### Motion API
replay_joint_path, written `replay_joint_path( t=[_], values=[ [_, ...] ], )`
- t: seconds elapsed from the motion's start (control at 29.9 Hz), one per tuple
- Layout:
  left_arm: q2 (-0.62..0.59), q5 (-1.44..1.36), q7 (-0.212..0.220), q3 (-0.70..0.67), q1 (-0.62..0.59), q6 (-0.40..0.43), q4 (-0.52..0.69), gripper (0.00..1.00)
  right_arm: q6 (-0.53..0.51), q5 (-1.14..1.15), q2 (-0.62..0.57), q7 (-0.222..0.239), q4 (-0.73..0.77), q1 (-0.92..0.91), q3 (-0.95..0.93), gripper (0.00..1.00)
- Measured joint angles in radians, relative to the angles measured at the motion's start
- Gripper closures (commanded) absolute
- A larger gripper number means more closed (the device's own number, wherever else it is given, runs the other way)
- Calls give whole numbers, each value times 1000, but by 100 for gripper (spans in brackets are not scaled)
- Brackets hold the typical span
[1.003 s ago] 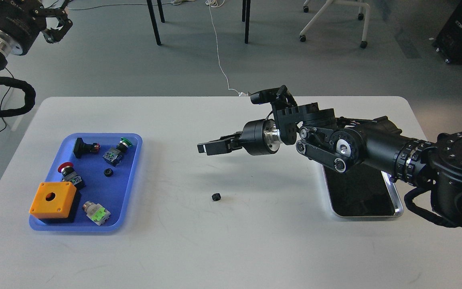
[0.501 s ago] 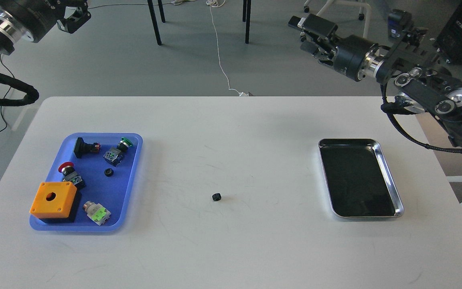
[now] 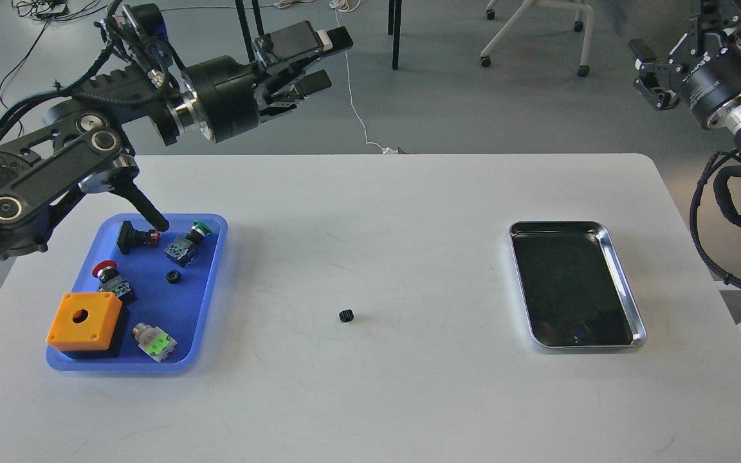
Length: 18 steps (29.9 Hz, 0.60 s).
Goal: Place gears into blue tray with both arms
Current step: 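Reach the left hand toward the gear on the table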
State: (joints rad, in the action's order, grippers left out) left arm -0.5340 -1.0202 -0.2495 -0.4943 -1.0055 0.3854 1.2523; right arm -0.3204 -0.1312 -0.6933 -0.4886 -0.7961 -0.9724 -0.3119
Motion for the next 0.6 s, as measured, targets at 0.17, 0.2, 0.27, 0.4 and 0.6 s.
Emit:
replay_joint_path(
  t=[0.17,0.2,0.27,0.4,0.6],
  values=[
    [12,-225,-1,68,16,-7,105,4,7,-119,-19,0,-25,89,-44,2],
    [13,-237,-1,71,16,-8,109,6,7,-124,-19,0,-26,93,-46,2],
    [18,-321,-1,97,24,-18,124,7,7,-129,-21,0,-32,130,-85,2],
    [60,-726,-1,265,96,-152,144,11,1,-136,-45,0,-99,281,-220,2],
    [70,-1043,-22,404,159,-343,55,20,-2,-135,-63,0,-160,378,-283,2]
  ],
)
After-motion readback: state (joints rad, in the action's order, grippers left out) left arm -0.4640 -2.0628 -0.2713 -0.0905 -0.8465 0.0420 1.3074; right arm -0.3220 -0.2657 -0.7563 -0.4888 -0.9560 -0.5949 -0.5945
